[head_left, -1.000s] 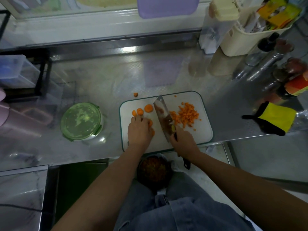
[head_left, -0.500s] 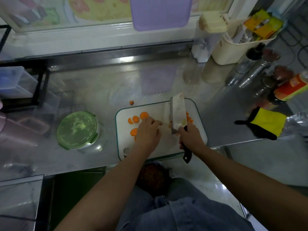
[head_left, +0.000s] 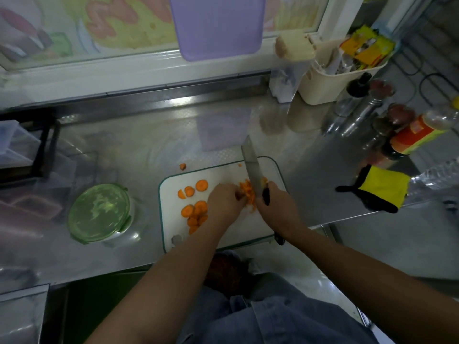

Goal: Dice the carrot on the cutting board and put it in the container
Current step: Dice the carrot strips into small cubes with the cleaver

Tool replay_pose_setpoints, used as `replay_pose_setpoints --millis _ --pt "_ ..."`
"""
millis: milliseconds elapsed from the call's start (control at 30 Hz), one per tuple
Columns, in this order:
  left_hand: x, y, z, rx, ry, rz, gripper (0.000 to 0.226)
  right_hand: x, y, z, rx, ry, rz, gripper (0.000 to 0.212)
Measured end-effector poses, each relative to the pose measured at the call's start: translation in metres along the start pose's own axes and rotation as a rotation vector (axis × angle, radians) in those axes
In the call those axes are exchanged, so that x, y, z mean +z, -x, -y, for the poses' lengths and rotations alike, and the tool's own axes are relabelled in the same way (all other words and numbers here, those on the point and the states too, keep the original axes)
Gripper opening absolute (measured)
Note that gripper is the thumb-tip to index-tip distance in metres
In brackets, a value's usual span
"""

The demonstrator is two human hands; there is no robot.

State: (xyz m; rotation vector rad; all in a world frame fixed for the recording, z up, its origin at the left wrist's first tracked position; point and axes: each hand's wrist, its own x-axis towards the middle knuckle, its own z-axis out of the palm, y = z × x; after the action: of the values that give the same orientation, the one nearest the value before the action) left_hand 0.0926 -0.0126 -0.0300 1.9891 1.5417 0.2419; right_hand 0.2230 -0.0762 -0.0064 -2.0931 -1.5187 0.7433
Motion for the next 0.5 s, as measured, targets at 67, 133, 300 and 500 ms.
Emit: replay_pose_setpoints --millis 67,133,300,500 --pt "-0.008 0.001 -0.008 -0.142 0.220 -0.031 0.036 0.002 0.000 0.002 -0.085 0.224 -0.025 0.025" --pt "-0.015 -0.001 -0.015 -0.313 0.569 -0.021 0.044 0.006 0.001 0.002 -0.140 0.330 -0.033 0.020" --pt "-0.016 -0.009 -0.015 -0.502 0.812 -0.051 0.029 0.016 0.003 -0.007 -0.335 0.228 0.015 0.026" --pt "-0.025 -0.008 -0.003 -0.558 0.800 -0.060 0.032 0.009 -0.015 -0.017 -0.332 -0.015 0.047 0.054"
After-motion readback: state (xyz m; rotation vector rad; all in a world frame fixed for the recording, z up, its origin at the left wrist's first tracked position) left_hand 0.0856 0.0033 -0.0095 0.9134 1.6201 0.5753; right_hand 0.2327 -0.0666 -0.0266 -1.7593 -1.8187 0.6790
